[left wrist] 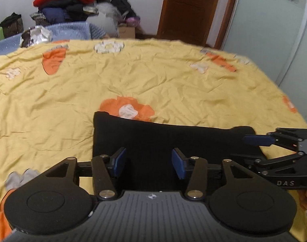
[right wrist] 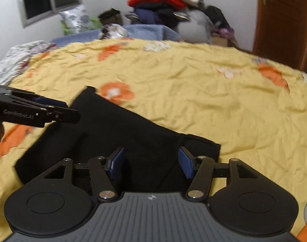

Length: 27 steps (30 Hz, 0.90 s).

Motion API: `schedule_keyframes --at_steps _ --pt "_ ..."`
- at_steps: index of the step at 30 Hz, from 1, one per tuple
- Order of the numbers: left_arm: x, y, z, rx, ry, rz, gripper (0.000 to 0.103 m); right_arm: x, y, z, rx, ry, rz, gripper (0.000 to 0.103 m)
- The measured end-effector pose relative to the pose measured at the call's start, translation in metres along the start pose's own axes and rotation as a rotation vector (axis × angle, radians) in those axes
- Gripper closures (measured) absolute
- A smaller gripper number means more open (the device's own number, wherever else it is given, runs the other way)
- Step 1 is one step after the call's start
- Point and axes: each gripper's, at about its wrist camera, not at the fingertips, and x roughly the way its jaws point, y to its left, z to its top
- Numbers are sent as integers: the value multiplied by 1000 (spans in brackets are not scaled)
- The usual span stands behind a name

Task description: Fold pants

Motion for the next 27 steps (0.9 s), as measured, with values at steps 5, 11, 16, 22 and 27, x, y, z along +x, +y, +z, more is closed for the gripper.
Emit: schedule_keyframes --at_steps 5,11,16,22,27 --pt "38 13 13 -35 65 71 48 25 -20 11 82 14 28 45" --pt "-15 -1 -5 19 -36 149 42 -16 -10 9 62 -78 -29 44" --pt "-48 -16 -37 17 -70 87 35 -42 19 -23 -56 -55 4 44" --pt "-42 -35 -69 119 -26 180 31 -29 29 -50 -181 -17 -166 31" --pt "-65 -27 -81 61 -67 163 24 -61 26 -57 -69 -95 -204 31"
